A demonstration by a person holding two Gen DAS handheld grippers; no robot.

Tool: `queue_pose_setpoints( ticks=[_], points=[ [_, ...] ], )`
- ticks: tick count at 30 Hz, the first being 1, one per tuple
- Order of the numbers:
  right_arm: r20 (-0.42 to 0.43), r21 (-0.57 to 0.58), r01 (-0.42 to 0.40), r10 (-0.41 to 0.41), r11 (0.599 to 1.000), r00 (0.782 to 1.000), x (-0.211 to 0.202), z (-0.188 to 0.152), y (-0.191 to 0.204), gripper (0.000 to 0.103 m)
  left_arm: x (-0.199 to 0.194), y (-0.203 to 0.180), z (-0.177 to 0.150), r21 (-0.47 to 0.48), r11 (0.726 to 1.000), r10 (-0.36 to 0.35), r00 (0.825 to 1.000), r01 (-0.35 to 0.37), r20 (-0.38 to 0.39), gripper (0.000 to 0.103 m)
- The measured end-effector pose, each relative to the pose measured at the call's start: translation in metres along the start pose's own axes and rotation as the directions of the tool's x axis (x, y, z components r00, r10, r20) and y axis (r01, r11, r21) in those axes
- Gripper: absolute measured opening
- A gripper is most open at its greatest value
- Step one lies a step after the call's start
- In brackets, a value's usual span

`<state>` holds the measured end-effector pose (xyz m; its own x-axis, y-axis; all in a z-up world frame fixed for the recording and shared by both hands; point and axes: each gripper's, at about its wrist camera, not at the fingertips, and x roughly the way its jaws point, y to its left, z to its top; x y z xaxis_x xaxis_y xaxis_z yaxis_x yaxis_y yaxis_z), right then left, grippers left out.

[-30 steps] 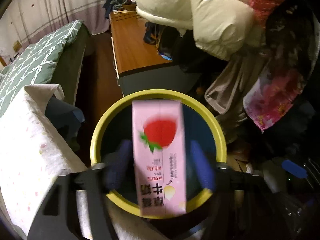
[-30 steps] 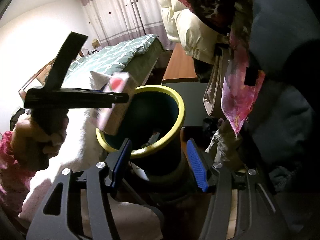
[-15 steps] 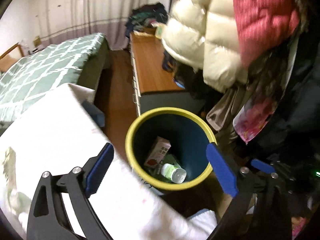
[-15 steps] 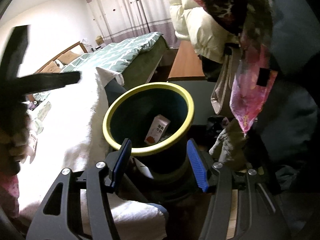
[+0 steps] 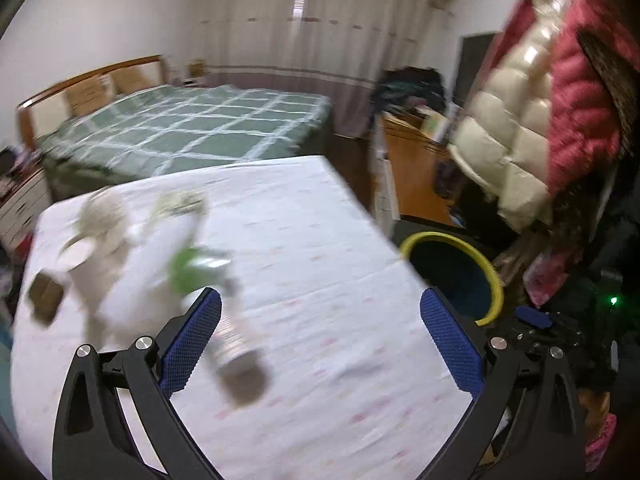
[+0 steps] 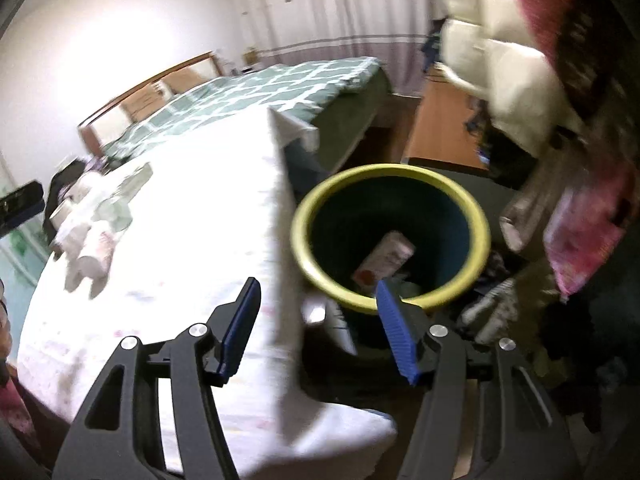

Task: Collect trash
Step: 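Move the empty left gripper back over the table, then grasp the white pill bottle with the right gripper and lift it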

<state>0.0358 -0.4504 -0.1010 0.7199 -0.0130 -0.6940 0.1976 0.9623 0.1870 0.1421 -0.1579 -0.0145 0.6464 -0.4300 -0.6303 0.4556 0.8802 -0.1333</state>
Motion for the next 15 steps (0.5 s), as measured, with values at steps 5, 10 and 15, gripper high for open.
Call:
queue_pose_setpoints(
  ticks=[5,10,15],
  points=[
    [-0.027,-0.115,-0.080,0.077,0.990,0.997,0.018,0.011,0.066,0.059,-0.036,0.060,-0.027,-0.083,0.989,0.125,0.992,-0.123,0.027,0.098],
    [-0.067,-0.216,-0.177,0.166,0.960,0.984,0.040,0.017,0.142,0.059,-0.062,0.111,-0.053,-0.180,0.969,0.175,0.984,-0.167,0.028,0.098],
    [-0.069,-0.277,-0.241,0.231,0.930,0.970,0.059,0.022,0.206,0.066,-0.068,0.137,-0.067,-0.223,0.957,0.192,0.981,-0.183,0.020,0.098]
  ],
)
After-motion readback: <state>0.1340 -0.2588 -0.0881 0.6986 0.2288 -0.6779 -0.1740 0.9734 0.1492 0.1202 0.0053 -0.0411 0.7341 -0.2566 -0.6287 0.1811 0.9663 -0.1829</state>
